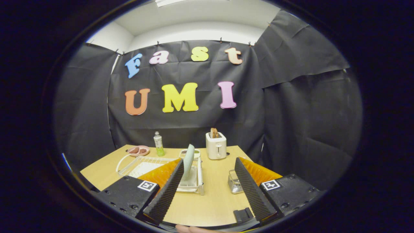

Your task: Take the plate from the dish rack, then take the spoon from the basket and place it into the plate.

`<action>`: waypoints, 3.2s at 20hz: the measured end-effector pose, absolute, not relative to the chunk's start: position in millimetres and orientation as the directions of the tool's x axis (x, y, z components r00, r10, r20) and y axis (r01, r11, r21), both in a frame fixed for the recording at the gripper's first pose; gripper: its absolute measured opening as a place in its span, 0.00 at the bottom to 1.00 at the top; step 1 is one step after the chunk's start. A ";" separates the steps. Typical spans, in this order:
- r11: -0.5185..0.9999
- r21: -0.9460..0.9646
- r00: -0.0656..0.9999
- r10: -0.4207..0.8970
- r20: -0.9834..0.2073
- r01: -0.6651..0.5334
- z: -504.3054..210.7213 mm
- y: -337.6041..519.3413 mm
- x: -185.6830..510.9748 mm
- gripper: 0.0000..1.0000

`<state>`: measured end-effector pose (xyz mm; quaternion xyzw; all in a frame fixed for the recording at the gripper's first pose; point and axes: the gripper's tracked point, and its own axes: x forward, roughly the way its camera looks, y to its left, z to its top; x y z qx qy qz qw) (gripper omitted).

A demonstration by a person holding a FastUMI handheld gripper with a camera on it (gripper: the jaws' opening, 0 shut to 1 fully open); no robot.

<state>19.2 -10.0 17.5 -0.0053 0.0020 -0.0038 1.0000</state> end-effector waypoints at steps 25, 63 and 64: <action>0.966 -0.240 0.611 -0.245 -0.753 0.092 -1.3 45.2 270.1 0.90; 0.937 -0.322 0.695 -0.321 -0.644 0.136 49.7 121.6 190.9 0.24; 0.951 -0.288 0.701 -0.281 -0.656 0.112 45.6 124.6 178.6 0.24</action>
